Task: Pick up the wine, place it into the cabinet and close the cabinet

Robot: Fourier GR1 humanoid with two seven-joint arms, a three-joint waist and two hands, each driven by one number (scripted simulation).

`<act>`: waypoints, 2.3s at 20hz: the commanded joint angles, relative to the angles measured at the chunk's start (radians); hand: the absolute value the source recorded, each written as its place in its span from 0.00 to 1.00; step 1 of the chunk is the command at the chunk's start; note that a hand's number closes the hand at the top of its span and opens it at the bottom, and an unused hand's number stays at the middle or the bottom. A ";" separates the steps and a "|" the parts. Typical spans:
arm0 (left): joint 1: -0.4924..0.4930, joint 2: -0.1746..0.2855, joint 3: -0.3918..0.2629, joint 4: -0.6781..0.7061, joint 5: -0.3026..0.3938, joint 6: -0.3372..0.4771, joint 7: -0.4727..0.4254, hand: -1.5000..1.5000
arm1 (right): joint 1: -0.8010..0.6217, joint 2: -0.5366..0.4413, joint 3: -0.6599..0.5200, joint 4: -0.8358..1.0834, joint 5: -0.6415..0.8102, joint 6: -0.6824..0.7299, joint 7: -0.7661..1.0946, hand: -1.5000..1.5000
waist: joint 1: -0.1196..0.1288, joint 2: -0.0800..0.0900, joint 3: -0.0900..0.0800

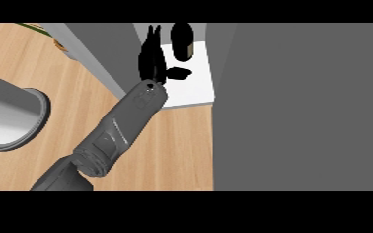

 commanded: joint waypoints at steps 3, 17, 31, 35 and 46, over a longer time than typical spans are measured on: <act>0.072 0.000 0.069 -0.109 0.059 0.012 -0.158 0.00 | 0.051 0.032 0.045 -0.075 0.007 -0.010 0.004 0.00 | 0.031 -0.012 0.001; 0.195 0.000 0.203 -0.372 0.250 0.037 -0.410 0.00 | 0.117 -0.010 0.004 -0.161 -0.032 -0.042 0.034 0.00 | 0.062 -0.029 0.002; 0.385 0.014 0.038 -0.714 0.297 -0.060 -0.402 0.00 | 0.103 0.006 0.068 -0.228 0.015 -0.131 0.078 0.00 | 0.114 -0.042 0.003; 0.463 0.041 -0.008 -0.857 0.285 -0.084 -0.360 0.00 | 0.087 0.033 0.111 -0.211 0.086 -0.164 0.058 0.00 | 0.121 -0.044 0.003; 0.683 0.134 -0.149 -1.273 0.213 -0.041 -0.240 0.00 | 0.017 -0.015 0.098 -0.192 0.103 -0.231 0.111 0.00 | 0.118 -0.040 0.003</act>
